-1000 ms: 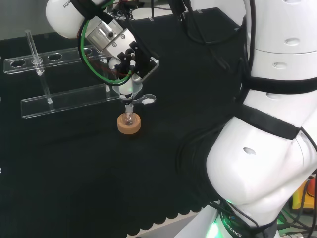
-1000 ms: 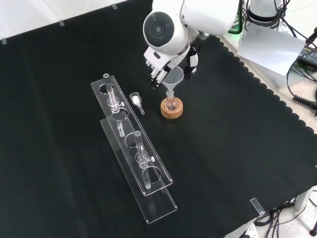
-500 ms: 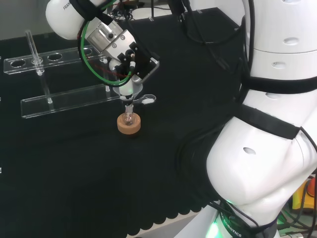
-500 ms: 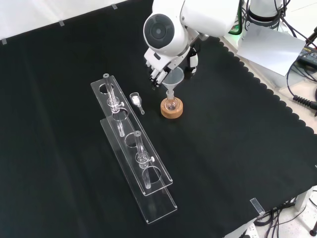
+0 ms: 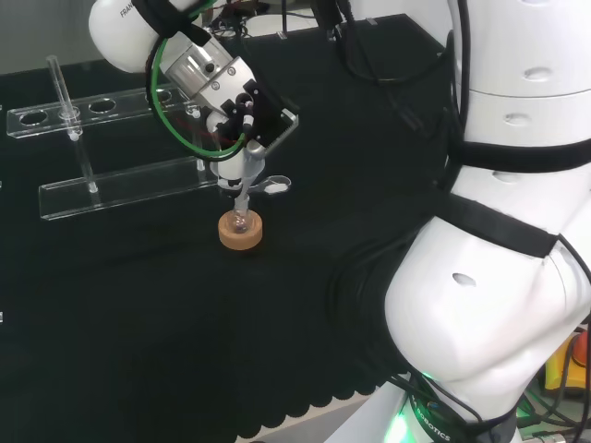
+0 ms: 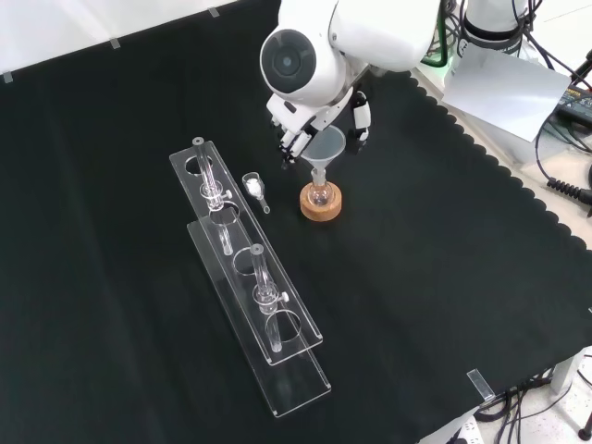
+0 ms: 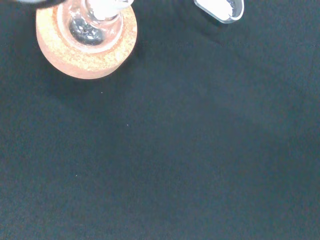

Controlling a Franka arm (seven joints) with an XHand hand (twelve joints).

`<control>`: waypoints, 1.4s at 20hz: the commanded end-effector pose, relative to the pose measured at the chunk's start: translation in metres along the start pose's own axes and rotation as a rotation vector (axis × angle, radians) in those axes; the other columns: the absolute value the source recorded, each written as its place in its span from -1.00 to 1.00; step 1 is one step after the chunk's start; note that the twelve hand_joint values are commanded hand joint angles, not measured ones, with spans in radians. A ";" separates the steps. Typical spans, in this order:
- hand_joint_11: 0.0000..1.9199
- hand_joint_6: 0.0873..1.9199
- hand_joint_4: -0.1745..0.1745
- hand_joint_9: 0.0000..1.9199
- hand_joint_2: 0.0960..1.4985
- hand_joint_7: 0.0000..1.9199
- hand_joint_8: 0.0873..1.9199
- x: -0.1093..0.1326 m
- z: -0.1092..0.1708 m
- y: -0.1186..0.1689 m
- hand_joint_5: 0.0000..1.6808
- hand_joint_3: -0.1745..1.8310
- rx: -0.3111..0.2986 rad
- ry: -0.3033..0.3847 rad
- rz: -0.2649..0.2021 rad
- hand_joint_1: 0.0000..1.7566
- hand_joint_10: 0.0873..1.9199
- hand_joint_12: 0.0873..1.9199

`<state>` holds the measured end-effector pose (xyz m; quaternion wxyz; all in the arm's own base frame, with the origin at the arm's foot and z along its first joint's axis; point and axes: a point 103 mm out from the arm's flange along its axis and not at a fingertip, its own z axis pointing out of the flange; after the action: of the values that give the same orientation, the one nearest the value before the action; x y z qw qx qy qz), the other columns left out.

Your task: Place the funnel on the round-bottom flask.

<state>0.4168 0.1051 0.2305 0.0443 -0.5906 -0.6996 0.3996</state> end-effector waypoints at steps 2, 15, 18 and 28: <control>-0.33 -1.00 -0.21 -0.21 -0.20 -0.65 -0.34 -0.001 -0.005 -0.009 -0.62 -0.37 -0.026 -0.011 0.009 -0.42 -0.54 0.32; -0.34 -1.00 -0.21 -0.26 -0.18 -0.71 -0.33 -0.008 -0.015 -0.034 -0.66 -0.45 -0.132 0.037 -0.010 -0.47 -0.51 0.32; -0.34 -1.00 -0.21 -0.26 -0.16 -0.70 -0.32 -0.019 -0.015 -0.040 -0.65 -0.47 -0.171 0.069 -0.008 -0.46 -0.50 0.33; -0.34 -1.00 -0.21 -0.26 -0.08 -0.65 -0.32 -0.059 0.001 -0.044 -0.57 -0.45 -0.210 0.155 0.021 -0.29 -0.49 0.33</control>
<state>0.4007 0.0822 0.2775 0.0204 -0.6158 -0.7204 0.3184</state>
